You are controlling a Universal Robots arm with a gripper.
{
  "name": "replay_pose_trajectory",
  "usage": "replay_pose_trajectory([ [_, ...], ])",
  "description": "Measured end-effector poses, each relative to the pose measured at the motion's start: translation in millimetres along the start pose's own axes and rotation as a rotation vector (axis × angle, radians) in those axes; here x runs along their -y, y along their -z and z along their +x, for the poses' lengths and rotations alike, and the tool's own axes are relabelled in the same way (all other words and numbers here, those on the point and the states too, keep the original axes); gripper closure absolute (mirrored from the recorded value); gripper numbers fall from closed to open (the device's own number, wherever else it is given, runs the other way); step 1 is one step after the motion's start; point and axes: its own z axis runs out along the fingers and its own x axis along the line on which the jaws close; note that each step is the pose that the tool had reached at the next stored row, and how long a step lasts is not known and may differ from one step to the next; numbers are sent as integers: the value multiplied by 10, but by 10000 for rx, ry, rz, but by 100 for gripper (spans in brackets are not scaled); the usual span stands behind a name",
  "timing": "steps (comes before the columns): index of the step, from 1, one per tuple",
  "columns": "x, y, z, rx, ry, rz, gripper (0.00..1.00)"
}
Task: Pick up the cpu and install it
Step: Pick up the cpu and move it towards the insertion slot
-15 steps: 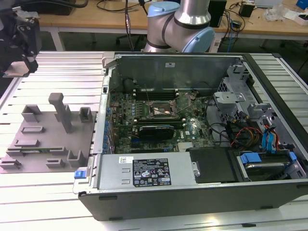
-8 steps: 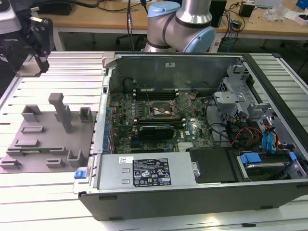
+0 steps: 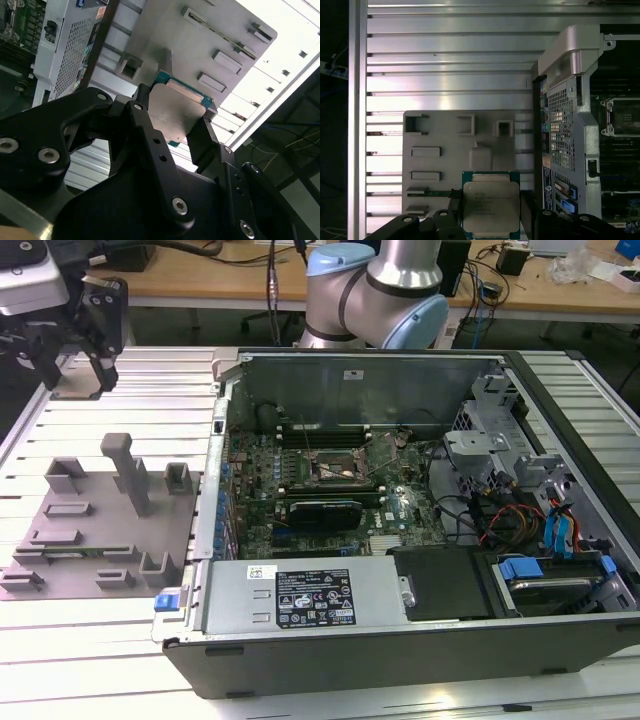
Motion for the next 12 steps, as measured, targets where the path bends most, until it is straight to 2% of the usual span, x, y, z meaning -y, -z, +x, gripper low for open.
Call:
replay_pose_trajectory([
  [7, -1, 0, -52, 0, 0, 1, 45],
  [9, -2, -1, -127, 0, 1, 0, 45],
  [12, -3, -1, -201, 0, 0, 0, 45],
])
